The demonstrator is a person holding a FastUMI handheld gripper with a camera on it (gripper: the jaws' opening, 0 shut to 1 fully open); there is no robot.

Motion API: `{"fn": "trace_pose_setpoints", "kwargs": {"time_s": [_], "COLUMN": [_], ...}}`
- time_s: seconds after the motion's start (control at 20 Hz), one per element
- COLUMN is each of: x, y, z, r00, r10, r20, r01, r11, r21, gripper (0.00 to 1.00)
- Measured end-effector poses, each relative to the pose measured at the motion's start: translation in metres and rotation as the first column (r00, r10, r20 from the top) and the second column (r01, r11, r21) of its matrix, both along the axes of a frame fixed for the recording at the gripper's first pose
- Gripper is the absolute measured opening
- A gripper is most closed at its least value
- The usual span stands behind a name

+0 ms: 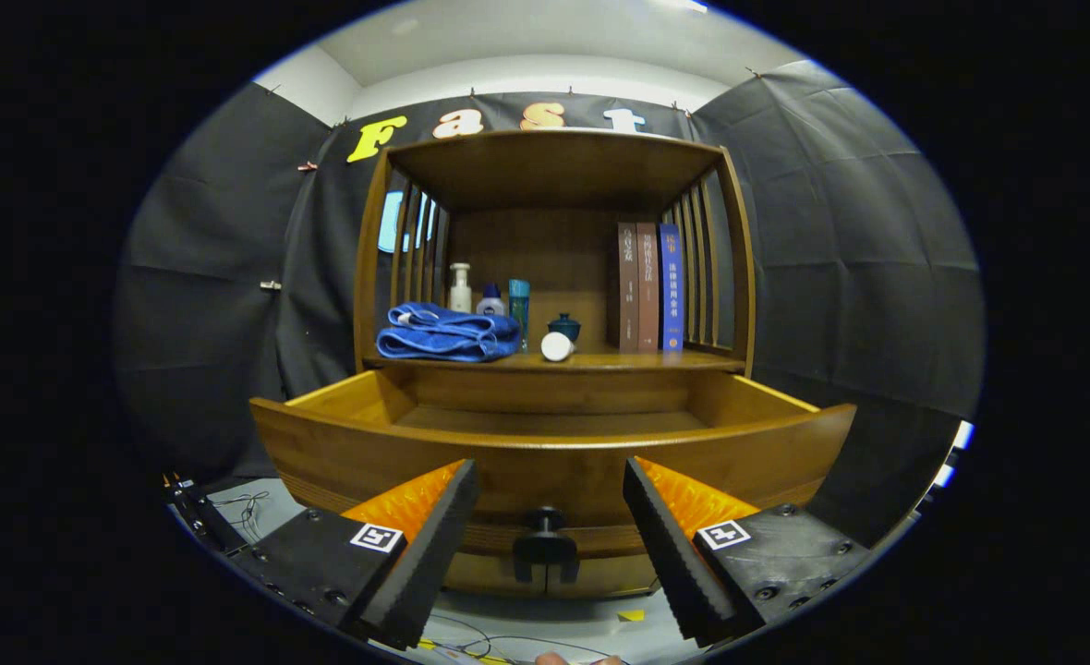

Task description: Pull open the drawer, take out the items inside it, and place them on the countertop above the cabinet.

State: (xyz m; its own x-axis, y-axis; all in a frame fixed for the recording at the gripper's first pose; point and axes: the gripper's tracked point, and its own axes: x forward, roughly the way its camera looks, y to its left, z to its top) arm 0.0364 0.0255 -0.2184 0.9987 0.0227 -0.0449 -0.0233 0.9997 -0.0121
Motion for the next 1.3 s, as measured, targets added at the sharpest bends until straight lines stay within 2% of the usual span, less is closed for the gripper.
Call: {"fn": "trace_pose_setpoints", "kwargs": {"time_s": [0.25,0.7,1.3], "x": [0.012,0.022,0.099], "y": [-0.005,-0.003,0.001], "z": [-0.021,-0.018,-0.006], "r00": [0.998,0.999,0.998], "r10": [-0.017,-0.021,-0.023], "r20": [-0.055,-0.038,-0.06], "r01": [0.017,0.022,0.026], "r11": [1.0,0.999,0.998], "r21": [0.007,0.024,0.049], "gripper": [1.0,1.0,1.0]}}
